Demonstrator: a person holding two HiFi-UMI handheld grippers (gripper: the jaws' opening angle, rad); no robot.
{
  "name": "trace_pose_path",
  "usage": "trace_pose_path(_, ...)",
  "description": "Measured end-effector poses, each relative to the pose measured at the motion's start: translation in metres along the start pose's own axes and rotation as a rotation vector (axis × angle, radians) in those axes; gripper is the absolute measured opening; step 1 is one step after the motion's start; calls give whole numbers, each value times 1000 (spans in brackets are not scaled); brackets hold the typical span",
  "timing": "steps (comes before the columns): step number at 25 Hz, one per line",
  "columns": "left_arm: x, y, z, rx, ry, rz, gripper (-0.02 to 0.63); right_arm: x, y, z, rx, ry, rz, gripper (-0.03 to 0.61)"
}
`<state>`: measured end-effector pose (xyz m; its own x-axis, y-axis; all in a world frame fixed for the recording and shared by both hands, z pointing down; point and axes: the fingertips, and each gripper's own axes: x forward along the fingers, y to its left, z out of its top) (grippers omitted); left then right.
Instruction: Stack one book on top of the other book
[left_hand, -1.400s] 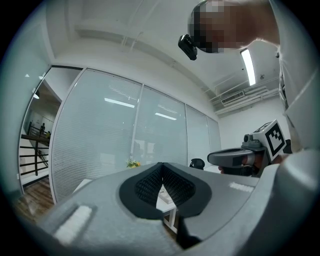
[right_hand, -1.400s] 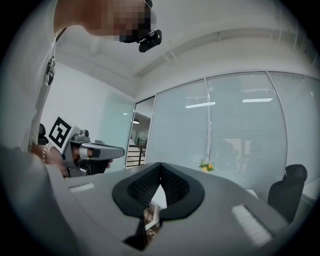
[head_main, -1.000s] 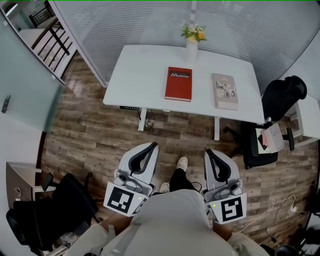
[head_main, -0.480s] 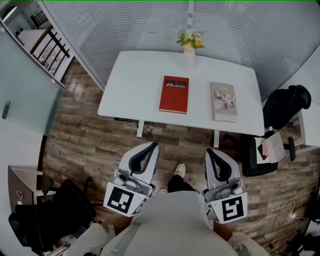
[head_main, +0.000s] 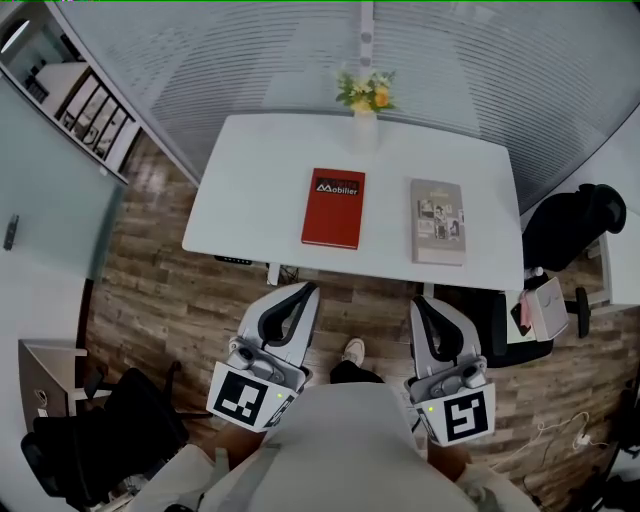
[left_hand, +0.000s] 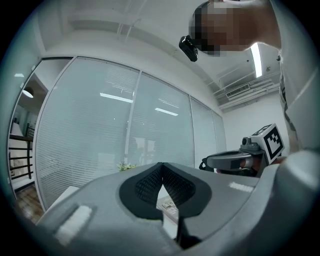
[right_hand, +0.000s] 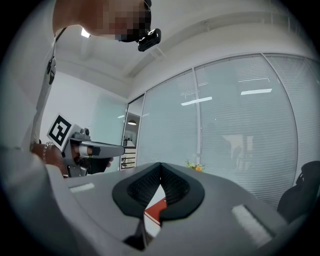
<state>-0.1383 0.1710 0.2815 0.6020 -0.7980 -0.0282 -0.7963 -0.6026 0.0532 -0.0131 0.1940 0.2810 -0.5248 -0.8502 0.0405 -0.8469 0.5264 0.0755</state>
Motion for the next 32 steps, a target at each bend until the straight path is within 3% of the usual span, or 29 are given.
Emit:
trace_pose_path(4, 30, 1, 0, 3, 0, 2, 2, 9, -29, -5, -48, 5, 17, 5)
trace_pose_path(13, 77, 0, -11, -9, 15, 23, 2, 28, -73, -15, -30, 15, 36, 5)
trace_pose_path(22, 95, 7, -15, -12, 30, 27, 2, 39, -88, -23, -26, 30, 39, 5)
trace_pose_path(32, 117, 53, -20, -26, 23, 23, 2, 90, -85, -23, -9, 33, 35, 5)
